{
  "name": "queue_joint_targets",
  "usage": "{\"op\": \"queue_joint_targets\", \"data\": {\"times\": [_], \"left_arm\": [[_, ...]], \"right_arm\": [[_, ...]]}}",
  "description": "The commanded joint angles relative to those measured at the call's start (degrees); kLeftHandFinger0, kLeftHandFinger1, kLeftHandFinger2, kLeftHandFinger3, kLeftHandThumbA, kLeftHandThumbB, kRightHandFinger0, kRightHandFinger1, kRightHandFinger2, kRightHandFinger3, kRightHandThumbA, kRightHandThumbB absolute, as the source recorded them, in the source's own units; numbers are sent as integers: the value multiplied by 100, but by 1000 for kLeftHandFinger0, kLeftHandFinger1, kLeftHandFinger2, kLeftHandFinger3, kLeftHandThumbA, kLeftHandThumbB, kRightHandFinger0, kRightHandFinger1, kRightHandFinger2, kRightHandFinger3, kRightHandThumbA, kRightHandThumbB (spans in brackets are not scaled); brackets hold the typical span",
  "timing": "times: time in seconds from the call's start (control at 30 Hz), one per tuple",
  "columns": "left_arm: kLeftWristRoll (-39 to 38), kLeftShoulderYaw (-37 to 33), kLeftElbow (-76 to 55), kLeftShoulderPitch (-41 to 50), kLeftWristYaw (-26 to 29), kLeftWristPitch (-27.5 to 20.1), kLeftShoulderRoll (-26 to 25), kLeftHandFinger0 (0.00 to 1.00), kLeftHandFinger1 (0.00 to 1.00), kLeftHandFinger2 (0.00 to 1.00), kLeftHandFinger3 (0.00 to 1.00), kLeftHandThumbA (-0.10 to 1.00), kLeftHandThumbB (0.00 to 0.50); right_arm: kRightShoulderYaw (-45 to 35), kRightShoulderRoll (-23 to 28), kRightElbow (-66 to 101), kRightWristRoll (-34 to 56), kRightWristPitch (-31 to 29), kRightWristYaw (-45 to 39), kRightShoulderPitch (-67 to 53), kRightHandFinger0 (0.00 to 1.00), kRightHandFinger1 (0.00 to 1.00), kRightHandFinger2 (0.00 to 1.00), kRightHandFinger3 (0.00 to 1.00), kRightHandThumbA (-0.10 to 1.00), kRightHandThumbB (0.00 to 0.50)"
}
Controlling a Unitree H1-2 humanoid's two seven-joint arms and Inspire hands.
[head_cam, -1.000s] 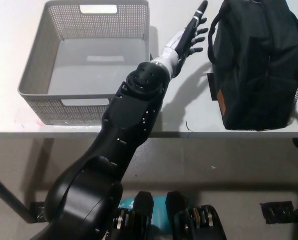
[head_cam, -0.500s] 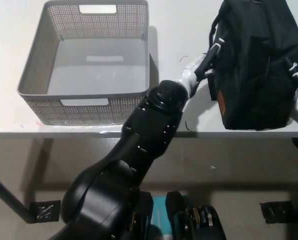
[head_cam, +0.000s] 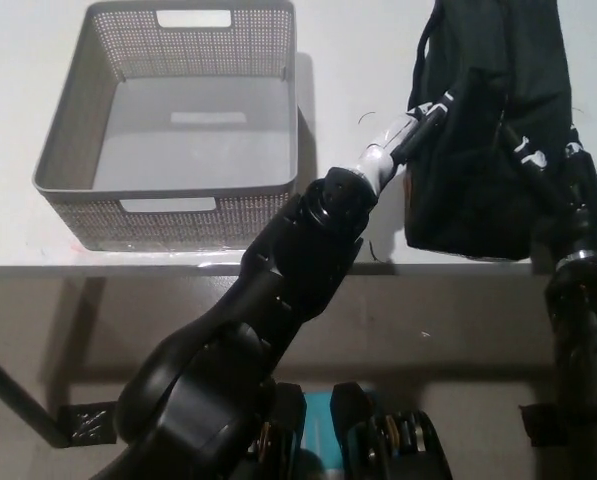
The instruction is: Use both hands to pick up a lunch bag on the right hand side and place it into a container on the left hand side
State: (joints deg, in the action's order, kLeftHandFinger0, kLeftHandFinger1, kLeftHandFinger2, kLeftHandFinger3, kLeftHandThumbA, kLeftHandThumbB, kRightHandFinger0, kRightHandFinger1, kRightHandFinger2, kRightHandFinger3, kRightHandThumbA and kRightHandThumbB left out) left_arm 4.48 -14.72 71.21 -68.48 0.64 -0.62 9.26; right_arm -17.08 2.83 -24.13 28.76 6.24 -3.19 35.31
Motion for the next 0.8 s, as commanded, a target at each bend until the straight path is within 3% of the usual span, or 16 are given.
{"op": "queue_joint_targets", "data": {"times": [0.0, 0.03, 0.07, 0.2, 0.27, 0.33, 0.4, 0.63, 0.77], "left_arm": [[292, -132, -188, -157, 40, -45, 369, 1000, 1000, 1000, 1000, 1000, 359], [341, -169, -213, -172, 86, -9, 385, 1000, 1000, 1000, 1000, 1000, 371], [414, -218, -257, -206, 176, 16, 411, 1000, 1000, 1000, 1000, 1000, 337], [433, -200, -370, -275, 254, 15, 436, 1000, 1000, 1000, 1000, 1000, 325], [134, 51, -538, -325, 70, 41, 476, 1000, 1000, 1000, 1000, 1000, 335], [234, -15, -634, -340, 61, 187, 501, 1000, 1000, 1000, 1000, 1000, 339], [253, -15, -716, -358, 13, 316, 498, 1000, 1000, 1000, 1000, 1000, 311], [108, 94, -771, -576, -331, 291, 384, 1000, 1000, 1000, 1000, 1000, 280], [109, 130, -914, -712, -412, 394, 355, 1000, 1000, 1000, 1000, 1000, 273]], "right_arm": [[109, -555, 431, 695, 427, -390, 327, 1000, 1000, 1000, 1000, 1000, 155], [100, -573, 487, 718, 469, -373, 317, 1000, 1000, 1000, 1000, 1000, 183], [125, -613, 618, 636, 463, -248, 306, 1000, 1000, 1000, 1000, 1000, 183], [135, -712, 835, 506, 321, -27, 324, 1000, 1000, 1000, 1000, 1000, 204], [101, -716, 320, 284, -439, -195, 479, 1000, 1000, 1000, 1000, 1000, 167], [113, -729, 183, 168, -642, -144, 507, 1000, 1000, 1000, 1000, 1000, 154], [210, -704, 148, -7, -629, -6, 535, 1000, 1000, 1000, 1000, 1000, 171], [416, -592, 326, -505, -662, 431, 739, 1000, 1000, 1000, 1000, 1000, 101], [383, -579, 390, -563, -721, 577, 914, 1000, 1000, 1000, 1000, 1000, 111]]}}
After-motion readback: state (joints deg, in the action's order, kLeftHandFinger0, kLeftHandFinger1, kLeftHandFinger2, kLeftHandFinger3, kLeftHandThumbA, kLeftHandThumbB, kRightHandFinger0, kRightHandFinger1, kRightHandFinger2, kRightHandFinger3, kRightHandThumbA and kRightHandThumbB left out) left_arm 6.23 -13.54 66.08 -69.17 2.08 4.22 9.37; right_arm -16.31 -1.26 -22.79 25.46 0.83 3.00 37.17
